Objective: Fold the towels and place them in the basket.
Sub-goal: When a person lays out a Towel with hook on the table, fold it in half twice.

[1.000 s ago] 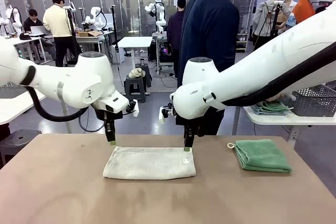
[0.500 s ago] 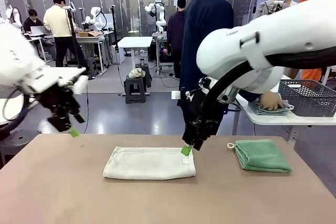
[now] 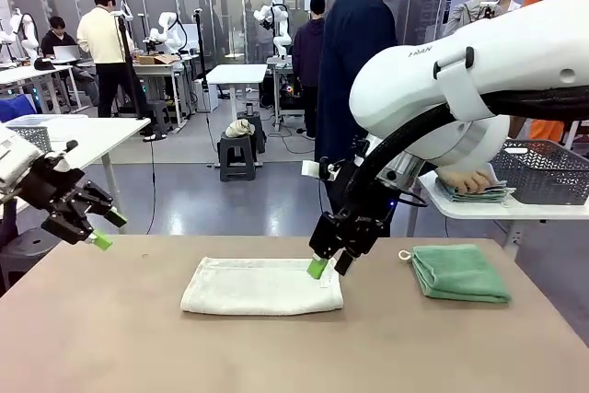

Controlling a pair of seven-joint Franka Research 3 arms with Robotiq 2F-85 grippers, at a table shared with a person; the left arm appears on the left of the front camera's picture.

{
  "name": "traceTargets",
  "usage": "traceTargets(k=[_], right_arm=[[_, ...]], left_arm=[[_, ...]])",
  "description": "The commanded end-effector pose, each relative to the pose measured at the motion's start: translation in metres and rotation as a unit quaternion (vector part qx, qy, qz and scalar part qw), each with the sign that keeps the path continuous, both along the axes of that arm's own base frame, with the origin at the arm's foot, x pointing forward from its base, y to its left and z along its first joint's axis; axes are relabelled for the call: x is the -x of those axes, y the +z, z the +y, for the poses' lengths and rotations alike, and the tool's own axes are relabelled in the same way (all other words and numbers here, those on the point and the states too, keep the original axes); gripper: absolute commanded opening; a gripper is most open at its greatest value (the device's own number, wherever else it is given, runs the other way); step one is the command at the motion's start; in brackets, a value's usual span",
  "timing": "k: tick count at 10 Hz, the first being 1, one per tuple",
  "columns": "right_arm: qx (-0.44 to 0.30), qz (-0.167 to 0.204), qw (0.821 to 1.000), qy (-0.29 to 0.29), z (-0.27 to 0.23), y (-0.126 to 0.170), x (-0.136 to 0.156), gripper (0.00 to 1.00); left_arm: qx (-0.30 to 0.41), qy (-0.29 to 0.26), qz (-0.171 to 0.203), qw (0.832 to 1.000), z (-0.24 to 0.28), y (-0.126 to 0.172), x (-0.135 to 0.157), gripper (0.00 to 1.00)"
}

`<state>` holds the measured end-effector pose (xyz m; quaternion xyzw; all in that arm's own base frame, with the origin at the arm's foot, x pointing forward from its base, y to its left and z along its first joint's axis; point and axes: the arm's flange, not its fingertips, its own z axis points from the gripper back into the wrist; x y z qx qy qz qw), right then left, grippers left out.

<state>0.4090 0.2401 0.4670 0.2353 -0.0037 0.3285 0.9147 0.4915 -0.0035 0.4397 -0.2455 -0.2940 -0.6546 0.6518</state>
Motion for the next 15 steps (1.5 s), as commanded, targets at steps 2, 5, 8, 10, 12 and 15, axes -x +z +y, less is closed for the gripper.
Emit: traceTargets(k=[2,5,8,10,12,15], right_arm=[[-0.008,-0.020,0.999,0.024,0.006,-0.005,0.004,0.73],[0.008,-0.032,0.998,-0.044,0.016,-0.011,0.004,0.73],[0.049,-0.054,0.988,-0.139,0.039,-0.024,-0.011,0.73],[0.073,-0.026,0.978,-0.196,0.052,-0.044,-0.037,0.73],[0.098,-0.011,0.971,-0.219,0.055,-0.064,-0.067,0.73],[0.129,0.002,0.955,-0.266,0.037,-0.084,-0.106,0.73]], left_arm=[[0.088,-0.019,-0.007,0.996,0.019,-0.024,0.001,0.77],[0.083,0.004,-0.009,0.997,0.017,-0.026,0.006,0.77],[0.080,-0.005,-0.004,0.997,0.025,-0.027,-0.001,0.77],[0.080,-0.005,-0.004,0.997,0.025,-0.027,-0.001,0.77],[0.080,-0.005,-0.004,0.997,0.025,-0.027,-0.001,0.77],[0.080,-0.005,-0.004,0.997,0.025,-0.027,-0.001,0.77]])
